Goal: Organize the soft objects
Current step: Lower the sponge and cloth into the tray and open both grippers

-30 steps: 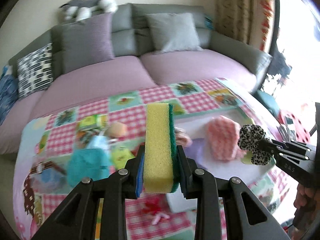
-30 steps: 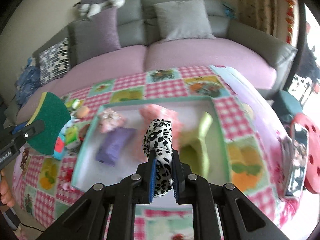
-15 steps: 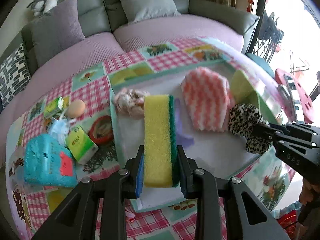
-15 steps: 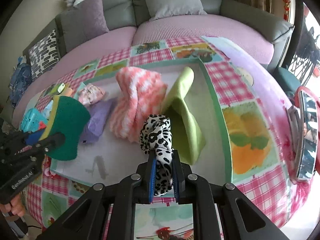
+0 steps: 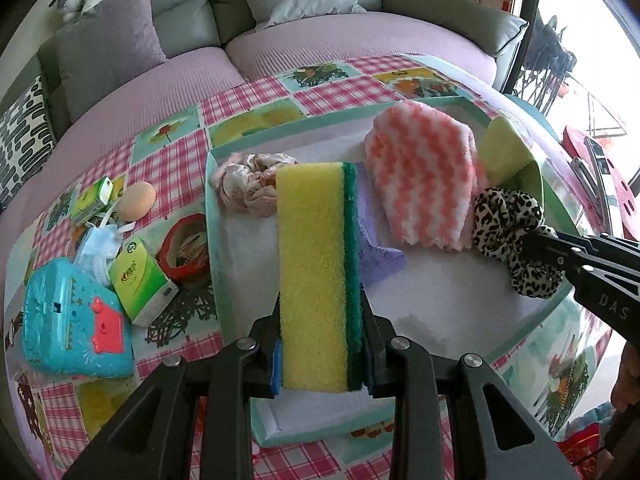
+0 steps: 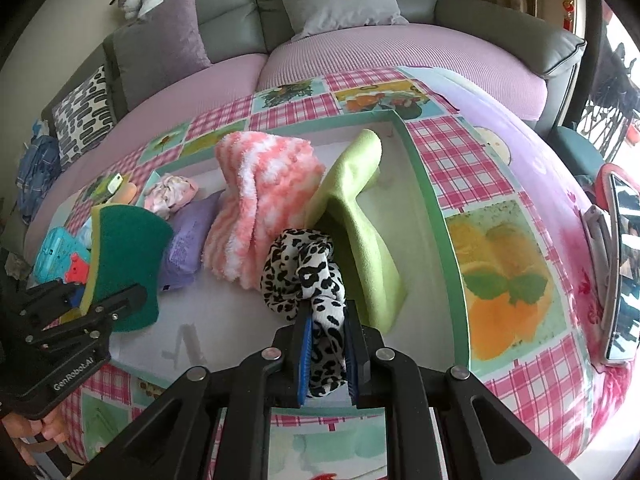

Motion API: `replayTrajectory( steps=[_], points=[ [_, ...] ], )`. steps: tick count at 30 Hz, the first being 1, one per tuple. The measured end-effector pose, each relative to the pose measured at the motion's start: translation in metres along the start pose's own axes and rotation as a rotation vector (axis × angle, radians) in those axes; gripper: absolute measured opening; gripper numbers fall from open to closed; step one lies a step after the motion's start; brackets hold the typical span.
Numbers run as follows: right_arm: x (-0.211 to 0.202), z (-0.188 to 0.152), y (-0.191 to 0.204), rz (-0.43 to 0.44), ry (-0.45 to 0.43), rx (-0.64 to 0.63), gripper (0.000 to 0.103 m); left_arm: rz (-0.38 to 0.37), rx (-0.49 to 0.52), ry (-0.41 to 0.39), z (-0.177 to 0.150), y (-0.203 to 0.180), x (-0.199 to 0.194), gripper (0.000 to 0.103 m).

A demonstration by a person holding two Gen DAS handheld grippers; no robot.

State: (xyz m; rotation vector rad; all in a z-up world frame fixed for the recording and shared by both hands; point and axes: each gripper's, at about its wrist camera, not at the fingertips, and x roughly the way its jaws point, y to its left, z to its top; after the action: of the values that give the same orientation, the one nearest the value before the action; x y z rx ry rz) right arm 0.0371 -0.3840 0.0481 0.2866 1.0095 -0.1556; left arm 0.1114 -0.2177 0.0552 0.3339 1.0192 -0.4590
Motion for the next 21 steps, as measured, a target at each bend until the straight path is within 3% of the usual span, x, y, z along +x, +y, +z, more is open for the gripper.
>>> replayTrajectory(
  steps=[16, 21],
  points=[
    [-0.001, 0.005, 0.002, -0.004, -0.006, -0.002, 0.018, -0.052, -0.006, 0.046, 0.000, -0.001, -0.005, 0.032],
    [-0.006, 0.006, 0.001, -0.016, -0.015, -0.010, 0.023, -0.057, -0.005, 0.019, 0.002, 0.001, -0.022, 0.052]
  ],
)
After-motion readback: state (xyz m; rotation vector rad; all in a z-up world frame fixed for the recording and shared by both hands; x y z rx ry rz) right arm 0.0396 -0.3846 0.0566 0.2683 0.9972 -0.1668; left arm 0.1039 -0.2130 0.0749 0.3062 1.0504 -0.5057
